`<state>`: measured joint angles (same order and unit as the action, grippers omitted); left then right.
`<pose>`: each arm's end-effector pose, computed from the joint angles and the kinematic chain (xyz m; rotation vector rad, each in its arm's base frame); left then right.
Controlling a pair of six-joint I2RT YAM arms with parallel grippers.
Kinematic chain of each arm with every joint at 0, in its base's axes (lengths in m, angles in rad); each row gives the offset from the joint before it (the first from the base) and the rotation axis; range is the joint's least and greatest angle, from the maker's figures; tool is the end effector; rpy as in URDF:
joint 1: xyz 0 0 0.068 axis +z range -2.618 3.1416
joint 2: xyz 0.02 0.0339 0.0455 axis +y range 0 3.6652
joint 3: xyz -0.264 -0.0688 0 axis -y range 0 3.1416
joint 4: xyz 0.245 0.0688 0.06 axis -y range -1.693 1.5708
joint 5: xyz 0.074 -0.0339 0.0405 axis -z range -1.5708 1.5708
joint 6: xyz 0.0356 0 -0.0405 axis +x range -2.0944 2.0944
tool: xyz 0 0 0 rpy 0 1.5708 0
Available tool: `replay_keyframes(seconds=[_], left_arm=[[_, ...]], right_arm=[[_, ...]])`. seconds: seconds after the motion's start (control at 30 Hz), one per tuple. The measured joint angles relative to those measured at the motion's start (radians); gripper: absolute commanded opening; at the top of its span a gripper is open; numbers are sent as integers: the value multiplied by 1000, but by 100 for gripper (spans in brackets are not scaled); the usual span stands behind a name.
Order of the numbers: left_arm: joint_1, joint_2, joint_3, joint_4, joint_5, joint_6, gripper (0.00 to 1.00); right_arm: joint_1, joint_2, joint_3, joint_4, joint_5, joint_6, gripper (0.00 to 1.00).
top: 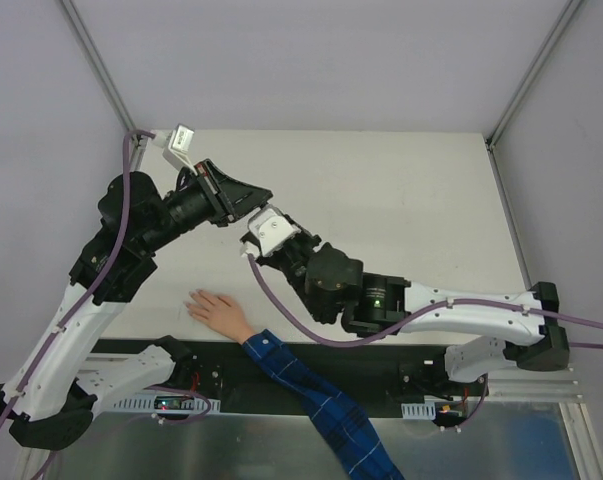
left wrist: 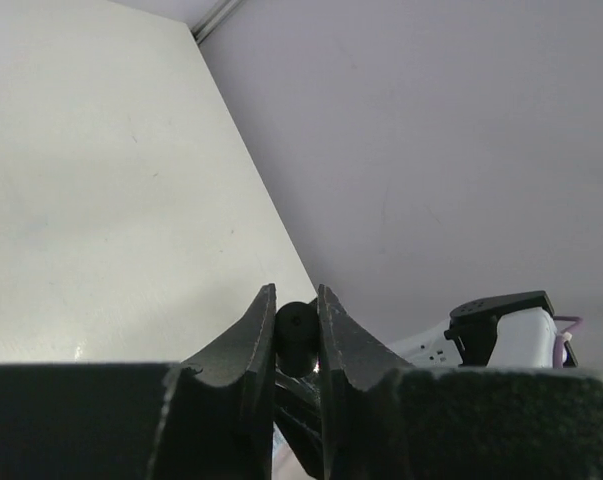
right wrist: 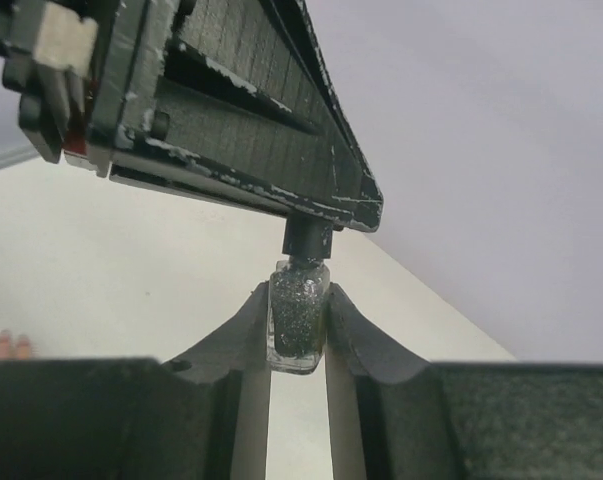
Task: Paint the nails
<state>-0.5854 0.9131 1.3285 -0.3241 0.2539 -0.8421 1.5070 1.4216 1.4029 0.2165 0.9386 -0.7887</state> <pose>0.1339 -0.0995 0.4861 0.0173 1.6342 -1.3172 0.0491 0.3175 0.4487 -0.8138 1.2057 -0.0567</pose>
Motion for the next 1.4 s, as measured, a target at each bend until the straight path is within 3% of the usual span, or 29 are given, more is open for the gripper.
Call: replay_keyframes(seconds=[0.03, 0.13, 0.27, 0.43, 0.57, 0.8, 0.9, 1.03, 1.07, 1.13, 1.17, 1.23, 1.3, 1.4], left_arm=[[-5, -3, -1, -2, 0, -3, 50], [-5, -15, -9, 0, 7, 4, 82], [-4, -35, -40, 4, 20, 27, 95], [-4, -72, -53, 8, 56, 89, 99], [-4, -113, -68, 47, 109, 142, 97], [-4, -116, -110, 179, 264, 158, 86], [-5, -108, -122, 217, 297, 158, 74], [-4, -95, -122, 250, 326, 154, 39], [-4, -93, -122, 261, 337, 156, 23], [-4, -87, -122, 275, 349, 158, 13], [-4, -83, -122, 281, 350, 170, 0], [-3, -76, -122, 285, 345, 176, 0], [-2, -69, -120, 268, 319, 175, 0], [4, -64, -96, 225, 259, 167, 0]], right_arm=[[-10, -31, -22, -16, -56, 31, 0], [-41, -113, -68, -60, -222, 117, 0], [-110, -194, -90, -124, -459, 250, 0], [-252, -283, -164, -172, -724, 432, 0], [-422, -322, -199, -187, -1034, 615, 0], [-570, -290, -220, -31, -1437, 911, 0], [-572, -264, -220, 39, -1526, 989, 0], [-576, -237, -220, 112, -1592, 1059, 0], [-576, -232, -221, 124, -1598, 1067, 0], [-578, -228, -224, 138, -1597, 1076, 0], [-577, -229, -226, 139, -1592, 1077, 0], [-557, -239, -227, 116, -1526, 1029, 0], [-491, -255, -213, 29, -1358, 915, 0], [-216, -227, -115, -121, -742, 631, 0]])
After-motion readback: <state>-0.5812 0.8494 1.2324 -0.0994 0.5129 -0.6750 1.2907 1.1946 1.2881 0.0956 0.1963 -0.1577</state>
